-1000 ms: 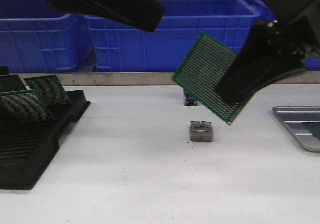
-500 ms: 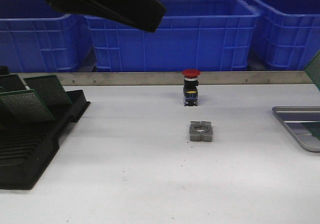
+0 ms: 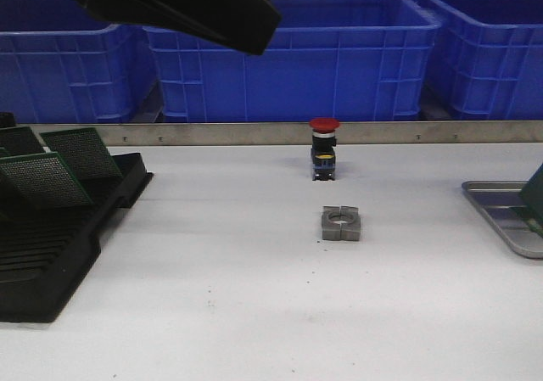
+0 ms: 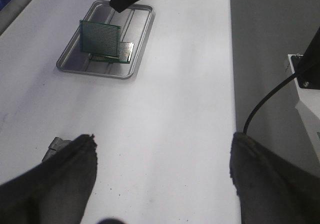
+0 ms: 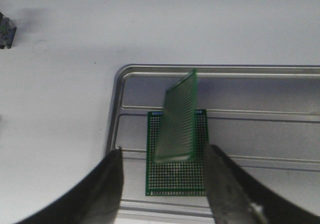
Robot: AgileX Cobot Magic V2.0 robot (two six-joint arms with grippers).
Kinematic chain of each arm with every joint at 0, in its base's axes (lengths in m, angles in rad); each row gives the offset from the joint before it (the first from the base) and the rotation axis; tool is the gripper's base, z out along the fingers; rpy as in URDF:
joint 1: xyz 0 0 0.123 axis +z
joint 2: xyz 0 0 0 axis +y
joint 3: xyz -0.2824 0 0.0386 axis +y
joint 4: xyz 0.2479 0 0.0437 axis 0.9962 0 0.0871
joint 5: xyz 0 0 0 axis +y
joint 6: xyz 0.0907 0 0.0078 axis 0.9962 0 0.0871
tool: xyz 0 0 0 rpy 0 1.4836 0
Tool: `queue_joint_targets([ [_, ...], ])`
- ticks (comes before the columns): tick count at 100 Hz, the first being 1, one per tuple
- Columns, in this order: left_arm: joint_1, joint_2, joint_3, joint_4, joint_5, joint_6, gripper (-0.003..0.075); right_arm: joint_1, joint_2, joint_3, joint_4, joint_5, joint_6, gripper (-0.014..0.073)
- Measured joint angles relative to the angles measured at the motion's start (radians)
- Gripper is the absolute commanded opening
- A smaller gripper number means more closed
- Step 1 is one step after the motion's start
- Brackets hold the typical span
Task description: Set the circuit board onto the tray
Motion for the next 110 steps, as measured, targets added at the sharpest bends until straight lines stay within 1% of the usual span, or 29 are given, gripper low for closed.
queue_joint_targets([
  [25,0.000,0.000,0.000,0.000,0.000,0.000,0.0514,0.000,0.000,0.000,0.000,-0.010,0.000,0.0491],
  [32,0.000,0.000,0.000,0.000,0.000,0.000,0.0493,0.000,-0.002,0.000,0.000,-0.006,0.000,0.0449],
  [39,0.000,0.000,0.000,0.000,0.000,0.000,0.0425,0.000,-0.009,0.000,0.000,0.010,0.000,0.0353],
  [44,0.000,0.000,0.000,0.000,0.000,0.000,0.0347,0.000,-0.021,0.000,0.000,0.027,0.000,0.0255],
  [46,0.000,-0.002,0.000,0.002,0.000,0.000,0.0325,0.000,-0.026,0.000,0.000,0.035,0.000,0.0229],
  [51,0.008,-0.003,0.000,0.006,0.000,0.000,0.0229,0.000,-0.042,0.000,0.000,0.055,0.000,0.0127],
  [53,0.013,-0.006,0.000,0.006,0.000,0.000,0.0204,0.000,-0.049,0.000,0.000,0.064,0.000,0.0103],
  [56,0.022,-0.009,0.000,0.010,0.002,0.000,0.0145,0.000,-0.061,0.000,0.000,0.079,-0.002,0.0047],
  [65,0.066,-0.022,0.000,0.014,0.002,0.000,0.0011,0.000,-0.086,0.000,0.000,0.115,-0.004,-0.0072],
  [68,0.083,-0.026,0.000,0.014,0.002,0.000,-0.0018,0.000,-0.096,0.000,0.000,0.130,-0.006,-0.0068],
  [87,0.196,-0.070,0.000,0.045,0.014,-0.002,-0.0017,0.000,-0.161,0.002,0.000,0.173,-0.017,-0.0060],
  [96,0.245,-0.101,0.000,0.056,0.016,-0.007,-0.0017,0.002,-0.212,0.003,0.000,0.171,-0.022,-0.0060],
  [110,0.306,-0.164,0.000,0.060,-0.034,-0.067,-0.0018,0.042,-0.315,0.026,0.000,0.122,-0.045,-0.0060],
])
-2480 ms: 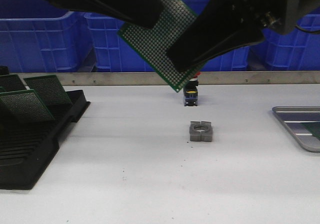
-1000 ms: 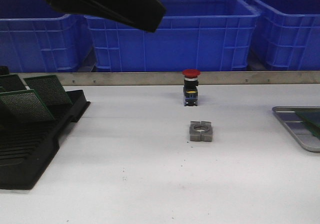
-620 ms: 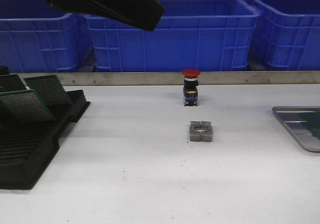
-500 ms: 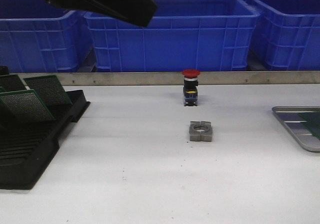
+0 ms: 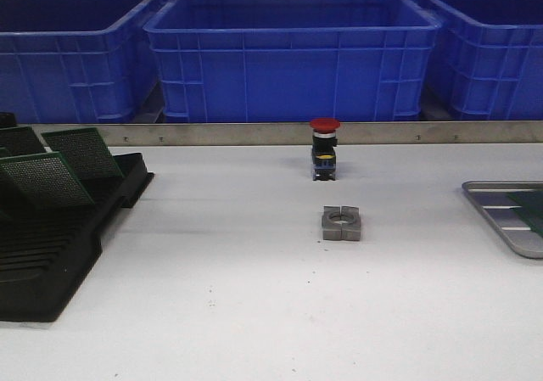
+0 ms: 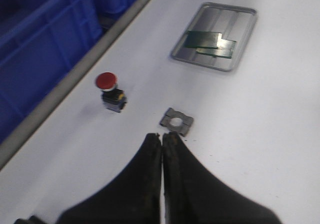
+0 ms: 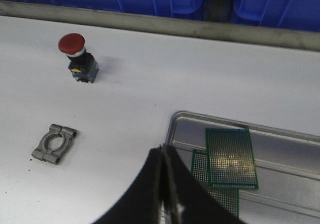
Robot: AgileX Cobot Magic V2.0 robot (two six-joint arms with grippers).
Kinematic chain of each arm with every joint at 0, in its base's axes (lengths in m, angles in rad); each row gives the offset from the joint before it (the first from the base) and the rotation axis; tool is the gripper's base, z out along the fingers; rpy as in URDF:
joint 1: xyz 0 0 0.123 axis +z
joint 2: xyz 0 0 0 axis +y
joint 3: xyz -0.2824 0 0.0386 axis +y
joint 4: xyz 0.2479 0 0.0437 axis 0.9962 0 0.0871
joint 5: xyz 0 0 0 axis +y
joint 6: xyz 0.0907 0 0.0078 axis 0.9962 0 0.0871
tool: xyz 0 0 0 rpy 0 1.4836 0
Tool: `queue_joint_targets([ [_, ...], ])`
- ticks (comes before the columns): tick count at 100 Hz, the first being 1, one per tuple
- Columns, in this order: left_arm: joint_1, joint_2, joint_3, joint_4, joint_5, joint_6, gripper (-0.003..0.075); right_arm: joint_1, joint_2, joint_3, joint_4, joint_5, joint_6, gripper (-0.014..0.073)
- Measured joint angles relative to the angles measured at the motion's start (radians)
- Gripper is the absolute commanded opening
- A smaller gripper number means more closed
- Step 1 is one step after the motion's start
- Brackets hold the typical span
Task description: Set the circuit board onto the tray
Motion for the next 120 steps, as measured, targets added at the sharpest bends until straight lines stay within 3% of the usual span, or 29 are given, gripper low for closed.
queue_joint_targets([
  [29,0.034,-0.215,0.132,-0.066,-0.319,-0.040,-0.0017,0.143,-0.294,0.155,0.000,-0.163,-0.049,-0.0060],
  [57,0.034,-0.477,0.367,-0.222,-0.636,-0.040,-0.0017,0.154,-0.621,0.293,0.002,-0.208,-0.053,-0.0060],
  [88,0.034,-0.784,0.624,-0.300,-0.696,-0.040,-0.0017,0.154,-0.927,0.416,0.005,-0.208,-0.055,-0.0060],
  [120,0.036,-0.993,0.747,-0.316,-0.764,-0.040,-0.0017,0.154,-1.002,0.459,0.007,-0.203,-0.055,-0.0060],
])
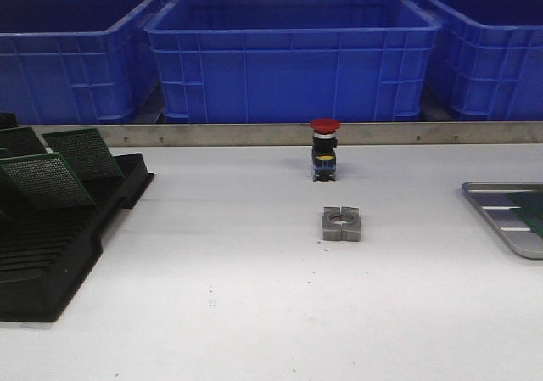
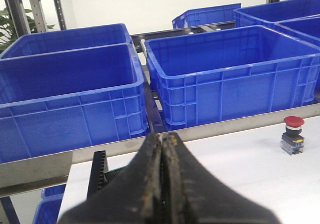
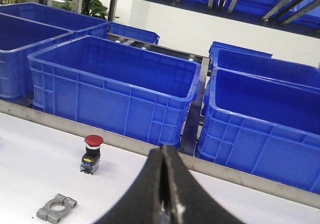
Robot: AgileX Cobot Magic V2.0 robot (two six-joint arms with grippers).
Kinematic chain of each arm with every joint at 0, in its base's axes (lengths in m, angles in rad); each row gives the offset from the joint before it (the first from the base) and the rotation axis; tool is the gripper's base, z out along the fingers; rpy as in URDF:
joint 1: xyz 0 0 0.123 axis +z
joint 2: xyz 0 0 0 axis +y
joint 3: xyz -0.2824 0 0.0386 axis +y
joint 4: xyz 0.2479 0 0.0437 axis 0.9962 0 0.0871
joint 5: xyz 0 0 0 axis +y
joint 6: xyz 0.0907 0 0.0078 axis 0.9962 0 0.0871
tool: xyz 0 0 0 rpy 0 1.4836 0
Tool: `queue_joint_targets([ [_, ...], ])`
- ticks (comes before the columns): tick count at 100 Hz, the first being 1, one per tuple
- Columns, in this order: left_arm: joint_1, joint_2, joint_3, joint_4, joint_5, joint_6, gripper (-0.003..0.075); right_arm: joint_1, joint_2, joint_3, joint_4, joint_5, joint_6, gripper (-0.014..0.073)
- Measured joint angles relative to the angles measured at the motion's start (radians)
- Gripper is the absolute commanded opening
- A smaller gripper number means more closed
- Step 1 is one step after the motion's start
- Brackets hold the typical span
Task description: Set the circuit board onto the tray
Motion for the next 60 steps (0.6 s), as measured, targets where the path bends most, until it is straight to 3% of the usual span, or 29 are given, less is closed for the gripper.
queue_joint_targets([
  [60,0.000,-0.003,0.017,-0.002,0.000,0.000,-0.0017,0.000,0.000,0.002,0.000,0.001,-0.002,-0.0060],
])
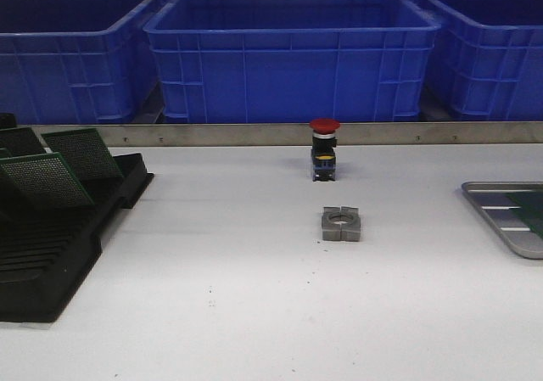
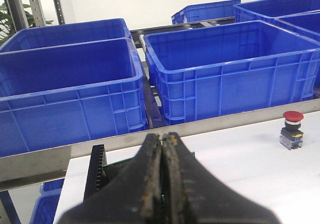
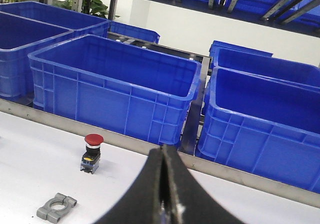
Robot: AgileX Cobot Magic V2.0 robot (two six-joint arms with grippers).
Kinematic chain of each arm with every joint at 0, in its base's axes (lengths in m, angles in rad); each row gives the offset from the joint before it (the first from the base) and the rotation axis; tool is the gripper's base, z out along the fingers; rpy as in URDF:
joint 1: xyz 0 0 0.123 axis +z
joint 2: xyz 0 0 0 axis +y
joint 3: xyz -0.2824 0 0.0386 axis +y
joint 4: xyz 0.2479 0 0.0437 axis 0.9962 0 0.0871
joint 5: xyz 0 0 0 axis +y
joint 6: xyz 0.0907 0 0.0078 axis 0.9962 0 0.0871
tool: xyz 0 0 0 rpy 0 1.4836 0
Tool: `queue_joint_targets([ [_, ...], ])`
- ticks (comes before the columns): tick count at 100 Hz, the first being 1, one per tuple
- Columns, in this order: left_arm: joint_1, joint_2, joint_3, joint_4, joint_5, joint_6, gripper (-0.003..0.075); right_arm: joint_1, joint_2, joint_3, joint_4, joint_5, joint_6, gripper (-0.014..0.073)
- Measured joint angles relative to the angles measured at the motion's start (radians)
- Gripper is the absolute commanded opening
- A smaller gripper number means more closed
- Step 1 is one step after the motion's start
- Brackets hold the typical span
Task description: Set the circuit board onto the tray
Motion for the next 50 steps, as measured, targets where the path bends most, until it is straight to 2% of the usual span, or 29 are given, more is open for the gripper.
queue_joint_targets([
  [14,0.000,0.000,0.000,-0.006,-0.007,0.000,-0.0017,0.000,0.000,0.000,0.000,0.001,0.000,-0.0060],
  [35,0.000,0.000,0.000,-0.051,-0.129,0.000,-0.0017,0.000,0.000,0.000,0.000,0.001,0.000,-0.0060],
  [42,0.000,0.000,0.000,0.020,-0.141,-0.002,-0.0017,0.000,0.000,0.000,0.000,0.001,0.000,-0.0060],
  [50,0.000,0.000,0.000,0.229,-0.141,-0.096,-0.0017,0.000,0.000,0.000,0.000,0.002,0.000,-0.0060],
])
